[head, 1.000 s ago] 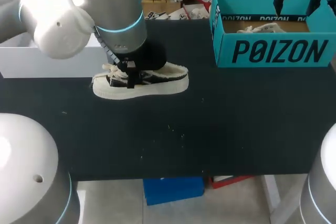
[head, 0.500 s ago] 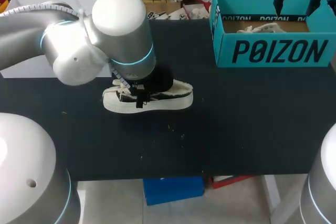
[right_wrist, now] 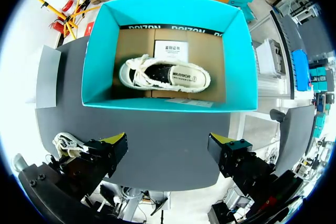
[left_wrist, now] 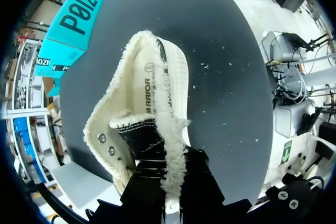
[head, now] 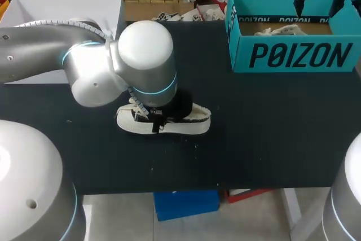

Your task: Take the shoe out of the shoebox, open the shoe tongue, remove and reinsert the insole, then place the shoe into the shoebox

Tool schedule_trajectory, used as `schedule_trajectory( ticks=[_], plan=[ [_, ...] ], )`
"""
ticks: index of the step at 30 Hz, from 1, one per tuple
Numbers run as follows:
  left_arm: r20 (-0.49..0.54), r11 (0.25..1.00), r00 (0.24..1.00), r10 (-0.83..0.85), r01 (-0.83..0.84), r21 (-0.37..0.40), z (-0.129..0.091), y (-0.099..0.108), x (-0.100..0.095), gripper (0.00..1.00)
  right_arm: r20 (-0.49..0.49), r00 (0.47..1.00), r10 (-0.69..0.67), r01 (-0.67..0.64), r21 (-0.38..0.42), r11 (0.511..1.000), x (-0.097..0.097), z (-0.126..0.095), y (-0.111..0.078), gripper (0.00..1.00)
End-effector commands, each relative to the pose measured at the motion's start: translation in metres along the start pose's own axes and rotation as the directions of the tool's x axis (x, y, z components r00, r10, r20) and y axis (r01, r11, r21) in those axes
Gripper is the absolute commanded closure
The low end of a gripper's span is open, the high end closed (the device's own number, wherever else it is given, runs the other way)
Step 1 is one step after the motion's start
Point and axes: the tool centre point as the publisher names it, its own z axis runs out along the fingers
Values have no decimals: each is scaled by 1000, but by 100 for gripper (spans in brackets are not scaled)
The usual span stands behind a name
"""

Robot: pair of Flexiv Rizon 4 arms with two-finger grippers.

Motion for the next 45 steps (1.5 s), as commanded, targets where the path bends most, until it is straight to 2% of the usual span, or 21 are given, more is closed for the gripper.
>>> schedule_trajectory(
  ticks=[1,4,5,6,7,11,18,22,26,31,38,45],
  plan=[
    [-6,1000,1000,-3,3,-9,13,-4,4,100,0,1000,0,0,1,1000,0,0,0,0],
    [-18,1000,1000,1,-1,-16,18,-4,7,100,0,1000,0,0,1,1000,0,0,0,0],
    [-22,1000,1000,1,-1,-15,18,-4,7,97,0,1000,0,0,1,1000,0,0,0,0],
    [-23,1000,1000,1,-2,-15,17,-4,8,59,0,1000,0,0,1,1000,0,0,0,0],
    [-33,1000,999,7,-7,-11,15,-5,9,1,0,1000,0,0,1,1000,0,0,0,0],
    [-69,1000,998,7,-6,16,-1,-6,9,0,0,1000,0,0,1,1000,0,0,0,0],
    [-161,990,987,29,-6,142,-65,-14,14,0,0,1000,0,0,1,1000,0,0,0,0],
    [-194,977,981,11,31,212,-90,-8,12,0,0,1000,0,0,1,1000,0,0,0,0],
    [-226,951,974,-34,101,293,-111,8,6,0,0,1000,0,0,1,1000,0,0,0,0],
    [-252,906,964,-79,175,386,-119,31,1,0,0,1000,0,0,1,1000,0,0,0,0],
    [-283,861,956,-81,210,463,-119,61,5,0,0,1000,0,0,1,1000,0,0,0,0],
    [-270,841,958,-99,226,491,-109,89,13,0,0,1000,0,0,1,1000,0,0,0,0]
  ],
)
